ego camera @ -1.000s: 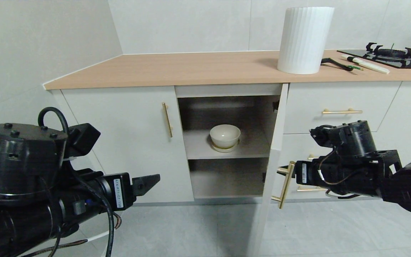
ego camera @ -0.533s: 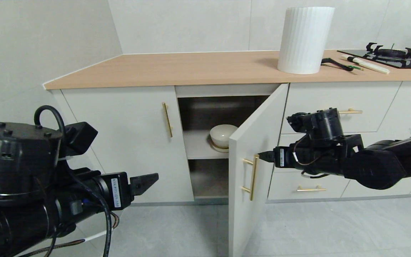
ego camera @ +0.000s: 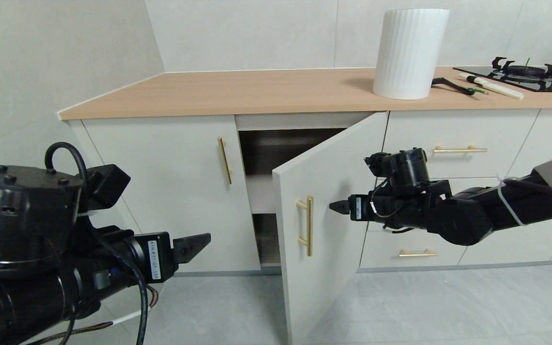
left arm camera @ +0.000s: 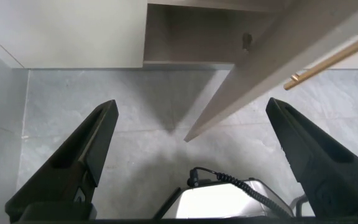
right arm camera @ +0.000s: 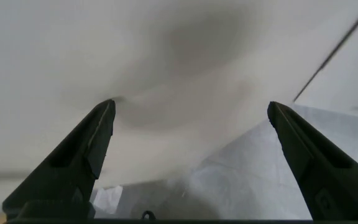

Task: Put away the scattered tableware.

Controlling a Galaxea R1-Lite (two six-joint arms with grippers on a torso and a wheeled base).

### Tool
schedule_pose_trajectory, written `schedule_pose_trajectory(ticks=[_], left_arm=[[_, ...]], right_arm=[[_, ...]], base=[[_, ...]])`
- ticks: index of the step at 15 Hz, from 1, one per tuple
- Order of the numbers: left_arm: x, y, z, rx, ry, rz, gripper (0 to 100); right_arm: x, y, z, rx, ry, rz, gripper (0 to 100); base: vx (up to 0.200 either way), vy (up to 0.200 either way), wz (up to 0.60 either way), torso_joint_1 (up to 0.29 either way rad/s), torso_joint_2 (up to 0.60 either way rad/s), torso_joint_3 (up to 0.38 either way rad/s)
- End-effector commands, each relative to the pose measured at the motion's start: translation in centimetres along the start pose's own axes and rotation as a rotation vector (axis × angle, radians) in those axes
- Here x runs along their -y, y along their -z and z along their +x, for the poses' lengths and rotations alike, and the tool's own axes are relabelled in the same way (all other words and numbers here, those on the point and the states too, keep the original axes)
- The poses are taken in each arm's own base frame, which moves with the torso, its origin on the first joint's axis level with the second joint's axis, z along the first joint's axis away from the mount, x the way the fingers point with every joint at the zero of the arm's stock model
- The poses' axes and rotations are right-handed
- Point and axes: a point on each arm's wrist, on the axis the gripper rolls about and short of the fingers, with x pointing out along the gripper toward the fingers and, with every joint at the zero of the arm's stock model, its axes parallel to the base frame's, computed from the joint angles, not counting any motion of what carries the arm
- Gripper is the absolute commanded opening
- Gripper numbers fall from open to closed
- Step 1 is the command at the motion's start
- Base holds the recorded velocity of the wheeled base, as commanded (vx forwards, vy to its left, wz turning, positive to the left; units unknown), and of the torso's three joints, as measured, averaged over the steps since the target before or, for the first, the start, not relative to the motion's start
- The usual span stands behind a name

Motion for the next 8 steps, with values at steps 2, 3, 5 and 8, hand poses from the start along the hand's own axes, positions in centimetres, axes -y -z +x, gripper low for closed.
schedule_pose_trajectory(ticks=[2, 3, 5, 8], left_arm=[[-0.1, 0.1, 0.0, 0.000, -0.010, 0.009, 100], [-0.1, 0.1, 0.1, -0.001, -0.019, 0.017, 100], [-0.2, 0.2, 0.1, -0.005, -0.023, 0.021, 100], [-0.2, 0.1, 0.1, 0.000, -0.023, 0.018, 100]], right_arm=[[0.0, 0.9, 1.5, 0.012, -0.006, -0.001, 100], [-0.3, 1.1, 2.0, 0.027, -0.015, 0.015, 100], [-0.9, 1.3, 2.1, 0.027, -0.029, 0.045, 100], [-2.1, 1.4, 2.4, 0.029, -0.054, 0.086, 100]], base=[[0.000, 0.000, 0.00, 0.000, 0.00, 0.000], [0.000, 0.000, 0.00, 0.000, 0.00, 0.000], [0.200, 0.000, 0.00, 0.000, 0.00, 0.002], [0.200, 0.000, 0.00, -0.004, 0.00, 0.010]])
